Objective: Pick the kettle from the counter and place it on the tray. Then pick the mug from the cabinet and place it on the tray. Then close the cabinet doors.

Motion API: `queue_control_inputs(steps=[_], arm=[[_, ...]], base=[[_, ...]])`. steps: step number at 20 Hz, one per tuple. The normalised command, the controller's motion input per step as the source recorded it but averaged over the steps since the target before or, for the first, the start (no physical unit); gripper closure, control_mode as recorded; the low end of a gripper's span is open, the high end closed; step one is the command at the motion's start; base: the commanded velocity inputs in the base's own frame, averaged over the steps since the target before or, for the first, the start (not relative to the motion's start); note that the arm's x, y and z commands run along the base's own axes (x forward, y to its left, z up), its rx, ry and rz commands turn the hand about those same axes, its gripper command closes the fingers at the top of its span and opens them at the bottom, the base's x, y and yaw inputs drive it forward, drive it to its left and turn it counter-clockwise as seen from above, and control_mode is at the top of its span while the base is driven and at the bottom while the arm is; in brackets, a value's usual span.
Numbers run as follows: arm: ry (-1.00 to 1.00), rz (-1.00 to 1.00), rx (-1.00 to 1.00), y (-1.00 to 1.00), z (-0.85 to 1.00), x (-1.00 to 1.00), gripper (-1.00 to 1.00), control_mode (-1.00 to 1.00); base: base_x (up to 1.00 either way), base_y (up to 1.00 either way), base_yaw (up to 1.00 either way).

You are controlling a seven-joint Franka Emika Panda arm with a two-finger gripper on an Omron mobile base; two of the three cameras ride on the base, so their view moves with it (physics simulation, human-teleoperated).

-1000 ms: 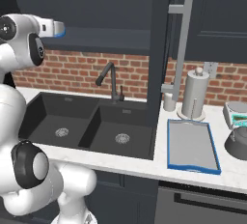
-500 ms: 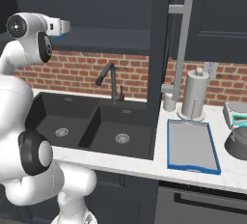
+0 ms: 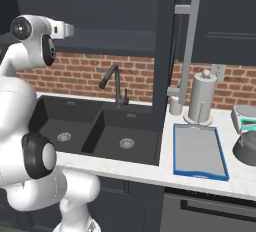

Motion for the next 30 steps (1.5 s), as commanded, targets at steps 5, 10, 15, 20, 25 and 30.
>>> queue_control_inputs(steps=[5,10,15,20,25,30], arm=[[0.05,0.01,0.0,0.0,-0.13,0.19,-1.0,-1.0],[0.01,0.04,0.0,-0.03,-0.01,0.16,-1.0,-1.0],[0.01,0.05,0.0,-0.02,0.0,0.2,-1.0,-1.0],[0.06,0.03,0.0,0.0,0.0,0.28,-1.0,-1.0],[0.04,0.04,0.0,0.0,0.0,0.25,-1.0,-1.0],[0.06,0.02,0.0,0.0,0.0,0.2,-1.0,-1.0]], base=[[0.0,0.0,0.0],[0.0,0.0,0.0],[0.0,0.0,0.0],[0.0,0.0,0.0],[0.0,0.0,0.0],[0.0,0.0,0.0]])
